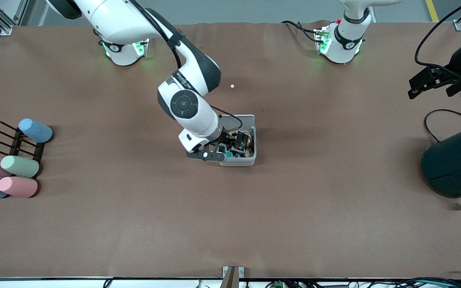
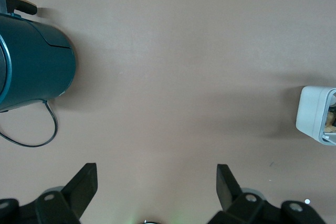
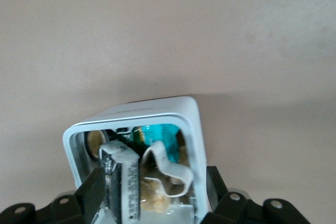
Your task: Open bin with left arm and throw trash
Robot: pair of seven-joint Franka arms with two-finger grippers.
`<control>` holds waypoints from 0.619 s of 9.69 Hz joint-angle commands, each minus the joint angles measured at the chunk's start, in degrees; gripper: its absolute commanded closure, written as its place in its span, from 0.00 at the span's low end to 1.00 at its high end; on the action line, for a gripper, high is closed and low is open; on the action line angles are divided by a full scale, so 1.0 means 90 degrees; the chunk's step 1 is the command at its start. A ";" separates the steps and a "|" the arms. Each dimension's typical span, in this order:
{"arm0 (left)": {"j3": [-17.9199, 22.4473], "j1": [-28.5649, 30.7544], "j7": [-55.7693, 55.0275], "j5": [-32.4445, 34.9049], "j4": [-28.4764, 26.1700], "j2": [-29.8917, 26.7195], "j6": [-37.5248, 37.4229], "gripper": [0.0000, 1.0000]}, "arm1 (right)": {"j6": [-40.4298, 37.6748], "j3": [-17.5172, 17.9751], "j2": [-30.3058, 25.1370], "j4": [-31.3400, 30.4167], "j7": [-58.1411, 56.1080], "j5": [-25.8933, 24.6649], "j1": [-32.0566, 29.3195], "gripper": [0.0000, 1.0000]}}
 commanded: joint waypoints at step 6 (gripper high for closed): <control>0.0015 0.0031 0.0434 -0.0169 0.0059 -0.0069 -0.0038 0.00 | -0.2101 -0.0112 -0.1198 -0.0121 -0.2480 0.0017 -0.1596 0.00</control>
